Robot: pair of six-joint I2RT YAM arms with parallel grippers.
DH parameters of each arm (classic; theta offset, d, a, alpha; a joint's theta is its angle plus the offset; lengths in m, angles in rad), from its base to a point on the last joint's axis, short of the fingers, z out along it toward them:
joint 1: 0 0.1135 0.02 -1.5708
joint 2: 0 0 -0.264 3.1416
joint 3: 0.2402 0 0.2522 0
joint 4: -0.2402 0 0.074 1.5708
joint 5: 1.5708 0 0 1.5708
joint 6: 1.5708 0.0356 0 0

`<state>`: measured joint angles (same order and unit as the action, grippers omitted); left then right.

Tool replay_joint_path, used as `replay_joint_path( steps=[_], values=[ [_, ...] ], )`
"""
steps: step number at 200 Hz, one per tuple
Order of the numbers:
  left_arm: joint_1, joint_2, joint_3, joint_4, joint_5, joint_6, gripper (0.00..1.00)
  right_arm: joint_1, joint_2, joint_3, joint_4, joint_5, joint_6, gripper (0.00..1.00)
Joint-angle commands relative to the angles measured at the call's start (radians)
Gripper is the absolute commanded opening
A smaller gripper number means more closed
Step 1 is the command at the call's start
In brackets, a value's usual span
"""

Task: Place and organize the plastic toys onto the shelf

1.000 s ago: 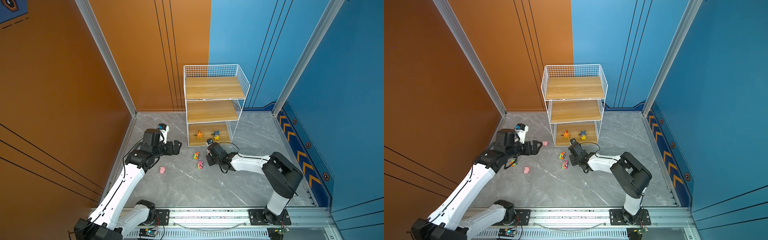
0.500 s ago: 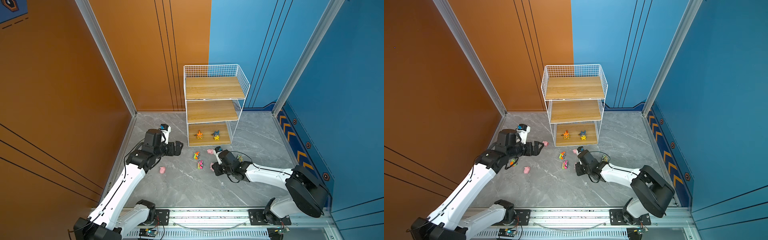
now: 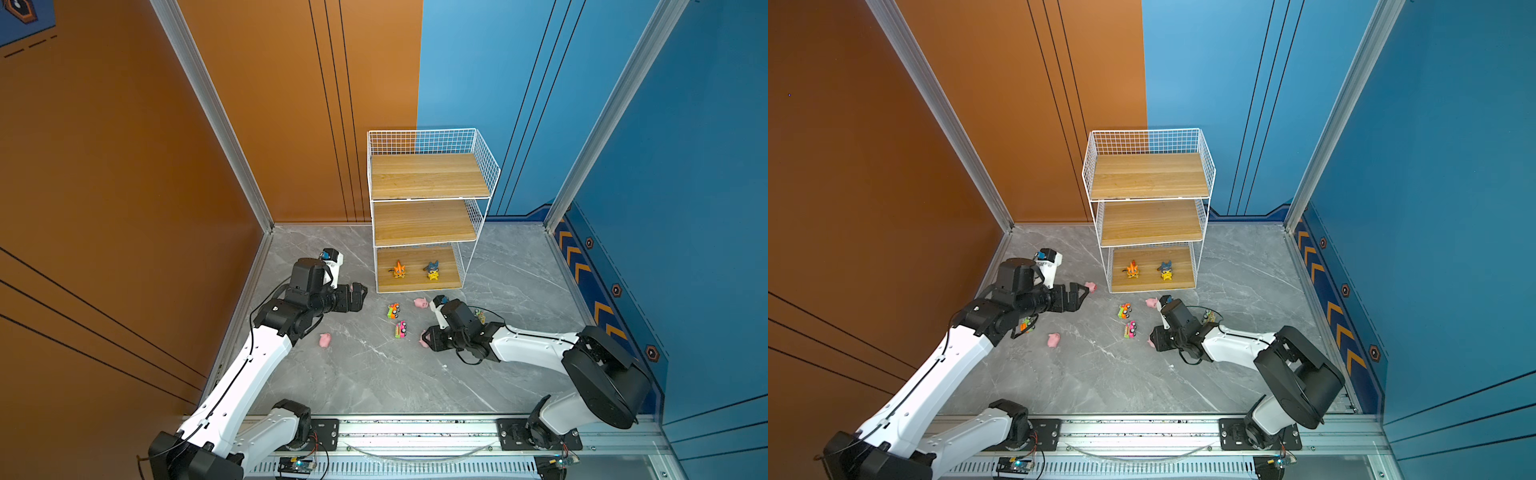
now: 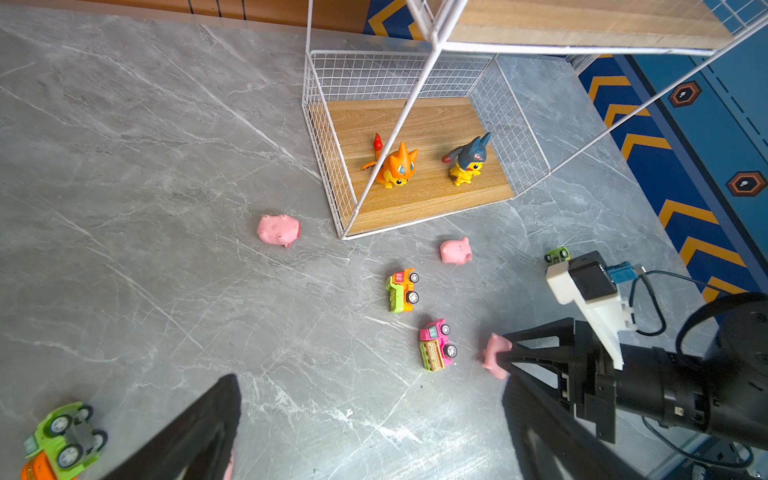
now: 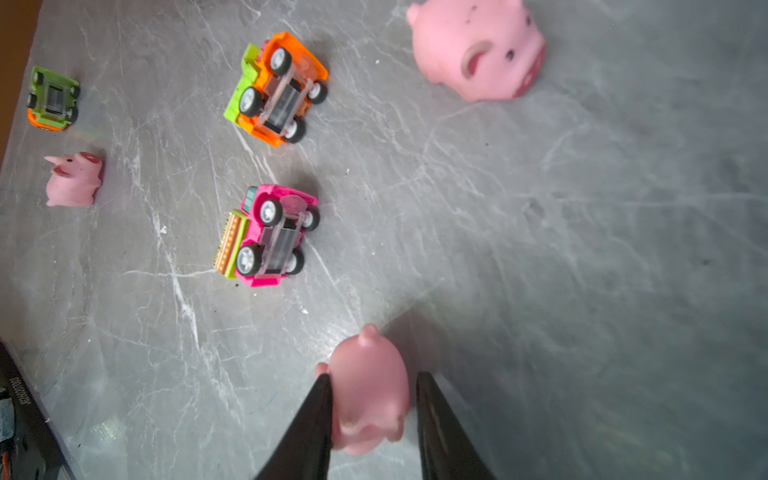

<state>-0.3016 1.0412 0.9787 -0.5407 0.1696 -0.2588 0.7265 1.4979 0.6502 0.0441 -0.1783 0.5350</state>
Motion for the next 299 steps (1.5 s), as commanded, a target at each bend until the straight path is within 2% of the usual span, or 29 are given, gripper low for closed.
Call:
replay_joint_path(
  steps=[1, 15, 63, 108, 114, 176, 220, 299],
  values=[
    [-0.004, -0.001, -0.009, 0.007, 0.012, 0.009, 0.99, -0.017, -0.051, -0.018, -0.090, 0.049, -0.030, 0.36],
    [-0.004, -0.004, -0.012, 0.005, 0.011, 0.009, 0.99, -0.054, -0.077, -0.025, -0.121, 0.068, -0.041, 0.37],
    [-0.004, -0.004, -0.012, 0.005, 0.011, 0.009, 0.99, -0.064, -0.139, -0.040, -0.216, 0.130, -0.059, 0.37],
    [-0.006, -0.003, -0.011, 0.006, 0.015, 0.007, 0.99, -0.032, -0.237, -0.029, -0.262, 0.243, -0.048, 0.37],
    [-0.007, -0.003, -0.011, 0.006, 0.015, 0.006, 0.99, 0.005, -0.239, -0.018, -0.263, 0.255, -0.045, 0.37],
    [-0.011, -0.009, -0.014, 0.007, 0.015, 0.004, 0.99, 0.091, -0.107, 0.115, -0.284, 0.378, -0.012, 0.34],
    [-0.011, -0.010, -0.014, 0.007, 0.017, 0.004, 0.99, 0.099, -0.027, 0.135, -0.286, 0.370, 0.006, 0.31],
    [-0.015, -0.004, -0.012, 0.007, 0.016, 0.004, 0.99, 0.111, 0.001, 0.093, -0.282, 0.367, 0.020, 0.31]
  ],
)
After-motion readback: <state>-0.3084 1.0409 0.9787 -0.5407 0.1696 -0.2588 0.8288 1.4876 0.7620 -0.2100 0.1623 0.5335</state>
